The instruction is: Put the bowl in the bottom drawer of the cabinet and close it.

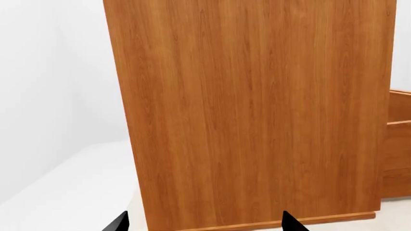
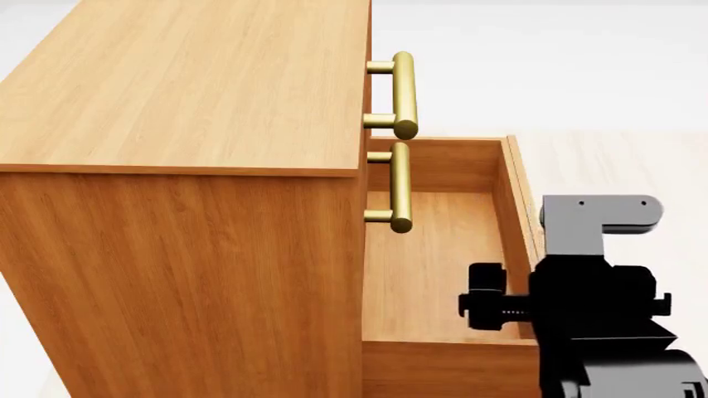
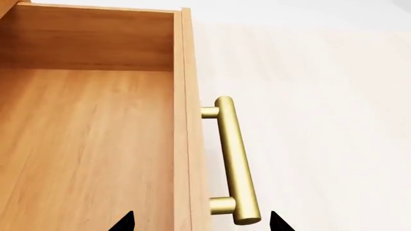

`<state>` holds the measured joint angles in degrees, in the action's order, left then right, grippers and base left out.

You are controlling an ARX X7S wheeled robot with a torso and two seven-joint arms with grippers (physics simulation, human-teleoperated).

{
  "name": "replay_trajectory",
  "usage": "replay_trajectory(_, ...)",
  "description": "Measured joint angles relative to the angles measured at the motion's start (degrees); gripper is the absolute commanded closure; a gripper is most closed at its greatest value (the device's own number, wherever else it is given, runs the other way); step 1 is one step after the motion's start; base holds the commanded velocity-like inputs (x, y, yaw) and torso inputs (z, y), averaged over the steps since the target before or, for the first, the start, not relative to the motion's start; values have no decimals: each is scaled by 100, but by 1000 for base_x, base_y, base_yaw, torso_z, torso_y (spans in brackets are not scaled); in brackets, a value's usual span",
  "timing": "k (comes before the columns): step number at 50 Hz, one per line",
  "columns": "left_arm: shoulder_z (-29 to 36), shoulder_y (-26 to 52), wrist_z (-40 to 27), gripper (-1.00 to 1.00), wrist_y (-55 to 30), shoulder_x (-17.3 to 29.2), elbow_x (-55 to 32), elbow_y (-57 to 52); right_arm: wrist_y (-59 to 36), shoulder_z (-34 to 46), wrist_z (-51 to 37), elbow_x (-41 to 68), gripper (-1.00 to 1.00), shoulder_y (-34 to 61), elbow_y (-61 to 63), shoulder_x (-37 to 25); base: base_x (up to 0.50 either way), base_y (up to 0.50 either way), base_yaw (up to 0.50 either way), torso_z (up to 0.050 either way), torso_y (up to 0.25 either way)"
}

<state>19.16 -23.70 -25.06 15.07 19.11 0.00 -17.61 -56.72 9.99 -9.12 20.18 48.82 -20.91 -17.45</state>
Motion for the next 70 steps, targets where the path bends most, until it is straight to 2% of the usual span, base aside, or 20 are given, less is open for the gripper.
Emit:
replay_trajectory(36,71,7,-97,-100,15,84,-38,-18,489,-4,-250,-126,-100,103,-600,-55,0,0,0,0,0)
replay_trajectory(70,142,34,-177,-100,12,146,-58,-16,662,-56,-335,-150,-100,31,-574,-280,0,0,0,0,0)
